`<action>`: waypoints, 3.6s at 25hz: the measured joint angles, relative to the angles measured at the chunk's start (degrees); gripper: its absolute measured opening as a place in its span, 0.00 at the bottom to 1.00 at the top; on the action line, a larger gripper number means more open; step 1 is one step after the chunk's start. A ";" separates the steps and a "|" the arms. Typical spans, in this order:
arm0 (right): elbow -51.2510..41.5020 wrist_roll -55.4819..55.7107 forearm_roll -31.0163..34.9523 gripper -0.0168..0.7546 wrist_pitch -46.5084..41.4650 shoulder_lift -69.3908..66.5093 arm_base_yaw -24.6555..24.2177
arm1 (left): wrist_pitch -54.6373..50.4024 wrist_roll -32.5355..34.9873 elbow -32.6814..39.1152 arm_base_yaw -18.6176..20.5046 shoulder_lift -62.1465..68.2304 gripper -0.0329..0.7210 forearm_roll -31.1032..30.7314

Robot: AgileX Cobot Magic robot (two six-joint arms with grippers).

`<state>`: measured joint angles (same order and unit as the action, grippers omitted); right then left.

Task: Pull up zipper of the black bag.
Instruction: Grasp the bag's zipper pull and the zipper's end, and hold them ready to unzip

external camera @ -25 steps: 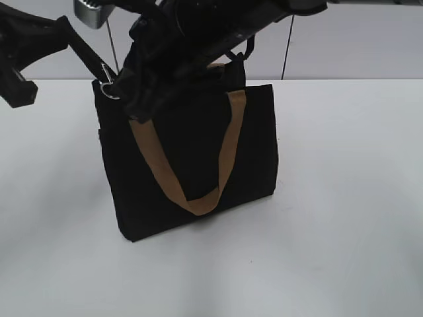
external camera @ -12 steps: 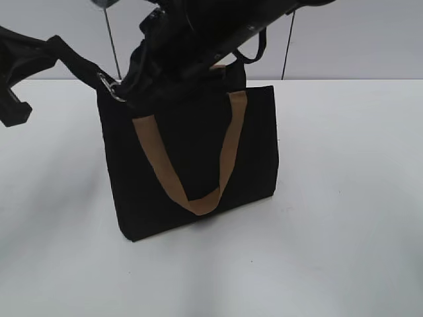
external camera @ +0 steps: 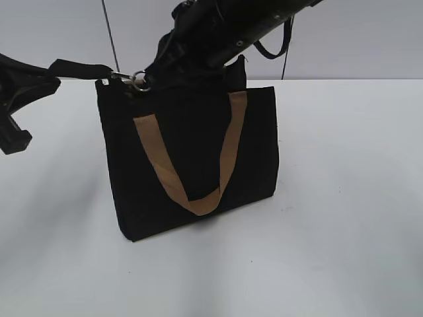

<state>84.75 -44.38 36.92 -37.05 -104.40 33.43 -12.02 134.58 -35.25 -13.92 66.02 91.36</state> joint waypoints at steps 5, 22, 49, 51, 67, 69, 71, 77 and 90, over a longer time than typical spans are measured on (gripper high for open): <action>0.00 0.00 0.19 0.02 -0.05 0.00 -0.18 | 3.78 0.00 0.01 -0.07 0.00 0.08 0.00; 0.00 0.00 -3.63 0.02 0.63 0.00 -0.97 | 7.70 0.00 3.89 -0.07 0.00 0.08 0.11; 0.00 0.61 -15.58 0.02 -1.34 0.00 -5.34 | 12.51 -0.05 4.70 -0.18 0.00 0.07 1.58; 0.00 1.64 -17.82 0.02 -1.34 0.00 -5.34 | 12.70 -0.05 4.70 -0.18 0.00 0.07 1.58; 0.00 7.25 -25.87 0.02 -1.52 2.13 -8.99 | 12.02 -0.05 4.84 -0.18 0.00 0.07 1.23; 0.00 7.52 -25.41 0.02 -1.95 2.62 -10.36 | 11.47 -0.05 4.84 -0.24 0.00 0.07 1.29; 0.00 7.51 -25.03 0.02 -2.43 2.67 -11.14 | 10.91 -0.05 4.84 -0.25 0.00 0.07 1.34; 0.00 7.57 -25.34 0.02 -3.35 2.89 -12.21 | 11.24 -0.05 4.84 -0.25 0.00 0.07 1.34; 0.00 7.63 -28.13 0.03 -3.64 2.95 -12.21 | 10.38 -0.05 4.84 -0.25 -0.05 0.07 1.34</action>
<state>84.75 -36.76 8.79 -40.69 -101.44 21.22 -1.64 134.53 -30.41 -14.17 65.97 92.70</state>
